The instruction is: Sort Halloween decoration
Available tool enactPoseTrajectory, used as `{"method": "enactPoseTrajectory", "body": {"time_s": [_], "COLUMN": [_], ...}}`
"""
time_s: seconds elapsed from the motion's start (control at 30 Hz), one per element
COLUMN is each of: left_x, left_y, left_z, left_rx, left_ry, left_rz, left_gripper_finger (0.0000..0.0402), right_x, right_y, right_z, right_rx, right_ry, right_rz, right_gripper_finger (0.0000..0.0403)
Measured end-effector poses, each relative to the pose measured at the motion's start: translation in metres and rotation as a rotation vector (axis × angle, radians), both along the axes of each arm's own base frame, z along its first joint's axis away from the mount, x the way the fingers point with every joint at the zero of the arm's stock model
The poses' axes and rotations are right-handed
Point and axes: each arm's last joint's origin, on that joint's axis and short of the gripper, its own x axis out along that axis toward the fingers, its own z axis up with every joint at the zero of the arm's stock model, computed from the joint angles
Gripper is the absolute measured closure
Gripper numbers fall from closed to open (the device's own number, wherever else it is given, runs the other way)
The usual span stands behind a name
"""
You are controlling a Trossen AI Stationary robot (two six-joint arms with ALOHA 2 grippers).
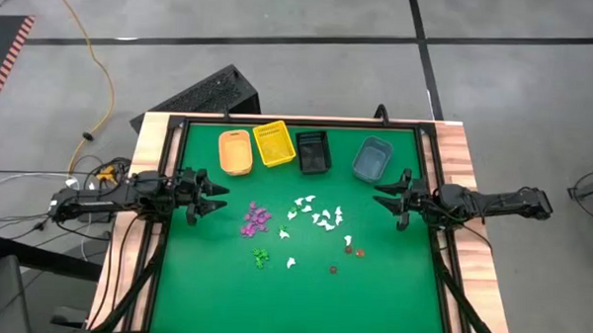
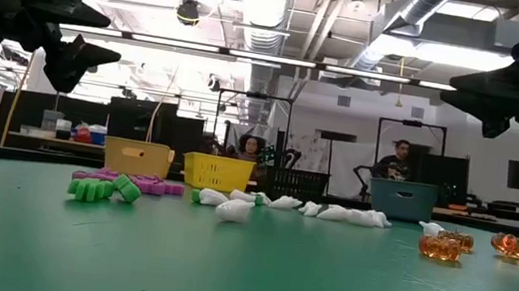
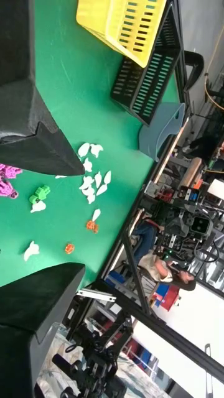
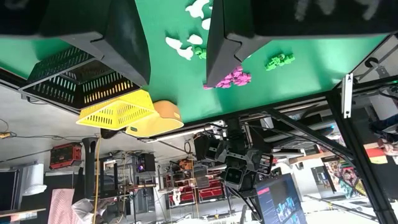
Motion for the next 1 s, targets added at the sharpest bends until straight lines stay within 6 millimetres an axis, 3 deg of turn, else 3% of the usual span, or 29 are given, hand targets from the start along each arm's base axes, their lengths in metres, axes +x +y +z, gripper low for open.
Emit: {"method": "enactPoseTrajectory", "body": {"time_s": [0.7, 0.8, 1.0], "left_x": [0.0000, 0.0000, -0.0003], "left_y": [0.0019, 0.0020, 0.0033], "left_z": [-0.0010, -0.0010, -0.0001], "left_rx": [0.035, -0.026, -0.196], "left_ry": [0.012, 0.009, -0.017], "left_rz": [0.067, 0.067, 0.108], "left_gripper_finger": [0.0170, 0.0170, 0.0170], "right_x": [0.0000, -0.0002, -0.0002], "right_y": [0.0000, -0.0019, -0.0022], "right_z": [-0.0001, 0.0000, 0.0049], "right_rx": [0.000, -0.006, 0.225], "right_ry": [0.000, 0.001, -0.102], "right_rz": [-0.001, -0.039, -0.024], "right_gripper_finger": [0.0246, 0.0246, 0.0246]}}
